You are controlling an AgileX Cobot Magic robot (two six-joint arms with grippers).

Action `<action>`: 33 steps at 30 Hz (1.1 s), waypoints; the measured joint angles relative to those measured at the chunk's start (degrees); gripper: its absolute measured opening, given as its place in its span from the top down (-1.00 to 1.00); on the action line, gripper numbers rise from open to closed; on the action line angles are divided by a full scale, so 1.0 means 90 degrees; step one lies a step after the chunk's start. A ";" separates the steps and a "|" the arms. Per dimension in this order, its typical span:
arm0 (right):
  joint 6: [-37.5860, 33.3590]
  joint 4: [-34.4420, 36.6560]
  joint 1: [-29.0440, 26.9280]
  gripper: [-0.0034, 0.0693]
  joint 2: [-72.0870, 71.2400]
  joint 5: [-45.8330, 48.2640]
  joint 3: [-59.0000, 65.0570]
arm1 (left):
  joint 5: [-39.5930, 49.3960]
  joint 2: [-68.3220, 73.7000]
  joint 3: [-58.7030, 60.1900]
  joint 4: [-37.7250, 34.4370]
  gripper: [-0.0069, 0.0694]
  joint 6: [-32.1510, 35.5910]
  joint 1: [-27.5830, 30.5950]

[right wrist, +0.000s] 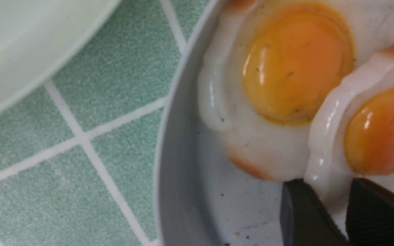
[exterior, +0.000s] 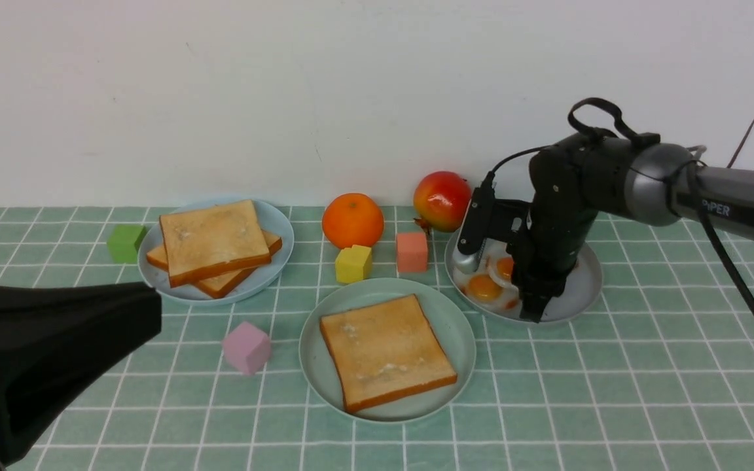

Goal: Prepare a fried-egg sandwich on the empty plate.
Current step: Use the right arm to grab a fried egg, then use the right arm to place the fried egg on the slice of bread in the middle

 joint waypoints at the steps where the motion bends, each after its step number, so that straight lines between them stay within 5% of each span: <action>1: 0.0022 0.0000 0.0000 0.39 -0.0029 0.0030 0.0000 | 0.0000 0.0000 0.0000 -0.0006 0.77 0.0000 0.0000; 7: 0.0131 -0.0006 0.0006 0.71 -0.0509 0.0449 0.0015 | 0.0005 0.0000 0.0000 -0.0026 0.76 0.0000 0.0000; 33: 0.0715 0.0334 0.0201 0.71 -0.1513 0.1032 0.0069 | 0.0921 0.0000 0.0000 0.0606 0.74 -0.0276 0.0000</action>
